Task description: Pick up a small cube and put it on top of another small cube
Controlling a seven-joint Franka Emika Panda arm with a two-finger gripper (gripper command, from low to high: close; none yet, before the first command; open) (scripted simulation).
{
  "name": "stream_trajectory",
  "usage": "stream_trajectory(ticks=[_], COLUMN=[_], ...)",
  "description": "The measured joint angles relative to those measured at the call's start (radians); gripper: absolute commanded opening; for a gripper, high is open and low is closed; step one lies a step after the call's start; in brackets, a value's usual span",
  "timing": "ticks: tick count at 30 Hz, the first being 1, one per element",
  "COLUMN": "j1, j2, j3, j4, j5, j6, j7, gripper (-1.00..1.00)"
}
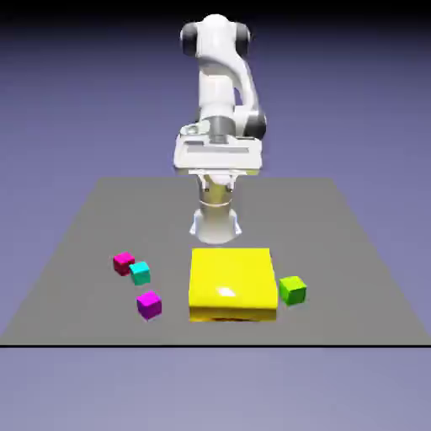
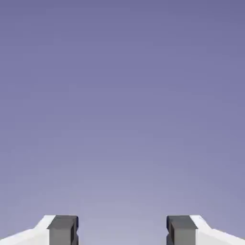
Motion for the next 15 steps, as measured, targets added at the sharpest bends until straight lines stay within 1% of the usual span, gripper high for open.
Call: stream_trajectory(ticks=[15], j1=[0.544], j2=[0.282], j3=[-0.329], j4=[0.066], j5=[0.071], j6=[-0.109], j7=[-0.448], gripper=[0.00])
